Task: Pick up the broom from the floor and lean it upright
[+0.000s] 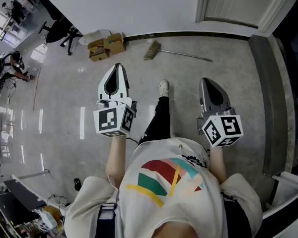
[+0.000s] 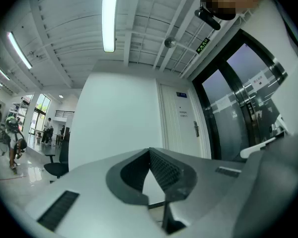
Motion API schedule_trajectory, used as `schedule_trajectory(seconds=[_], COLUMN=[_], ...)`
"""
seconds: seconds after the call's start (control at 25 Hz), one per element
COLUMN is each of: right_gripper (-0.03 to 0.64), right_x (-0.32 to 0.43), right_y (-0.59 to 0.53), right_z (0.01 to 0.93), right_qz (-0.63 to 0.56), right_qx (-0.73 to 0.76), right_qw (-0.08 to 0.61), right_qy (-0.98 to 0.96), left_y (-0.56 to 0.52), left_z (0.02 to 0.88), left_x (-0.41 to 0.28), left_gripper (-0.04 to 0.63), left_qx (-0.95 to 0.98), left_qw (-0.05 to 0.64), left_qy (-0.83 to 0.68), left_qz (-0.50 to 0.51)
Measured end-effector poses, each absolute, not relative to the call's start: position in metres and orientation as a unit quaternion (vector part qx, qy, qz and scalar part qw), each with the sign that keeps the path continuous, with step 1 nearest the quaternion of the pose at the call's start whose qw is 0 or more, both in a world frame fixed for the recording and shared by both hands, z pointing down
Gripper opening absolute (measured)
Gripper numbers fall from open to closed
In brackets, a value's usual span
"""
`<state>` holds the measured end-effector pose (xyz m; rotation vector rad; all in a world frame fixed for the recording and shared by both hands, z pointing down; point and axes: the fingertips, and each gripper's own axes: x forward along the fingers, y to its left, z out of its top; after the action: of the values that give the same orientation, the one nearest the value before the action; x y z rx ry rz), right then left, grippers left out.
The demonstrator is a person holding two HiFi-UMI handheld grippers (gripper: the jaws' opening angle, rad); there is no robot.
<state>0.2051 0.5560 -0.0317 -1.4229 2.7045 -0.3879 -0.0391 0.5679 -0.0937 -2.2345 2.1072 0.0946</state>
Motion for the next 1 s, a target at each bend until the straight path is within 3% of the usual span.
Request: schedule_trajectory(seconds=[0.36,0.6,0.8,1.0], right_gripper=[0.012,0.012,0.012,0.012], right_x=[0.153,0.082,-0.002,-0.047], right_y=[0.428,0.236,0.077,-0.018], right_z=[-0.004,-0.002,-0.037,-0.033], right_qz=[-0.109,-0.124,-0.119,-0.126], right_qx=[-0.471,-0.484,-0.461,-0.464], right_qw=[0.022,-0.005,0.016,0.003], right_qy=[0.875,0.867,0.879,0.877], left_y=[0.422,0.232,0.089,-0.007], left_z=[-0.054,-0.043,-0.063,-0.056], left_x=[-0.087,-0.150,-0.208,-0.248], left_gripper=[0.046,0.046,0.046,0.046], left_qx=[-0.734,-0.741,-0.745,-0.752], left_qw=[0.033,0.011,0.034,0.018], left_qy=[0.675,0.671,0.666,0.659], left_qz=[0.063,0.029,0.020,0.015])
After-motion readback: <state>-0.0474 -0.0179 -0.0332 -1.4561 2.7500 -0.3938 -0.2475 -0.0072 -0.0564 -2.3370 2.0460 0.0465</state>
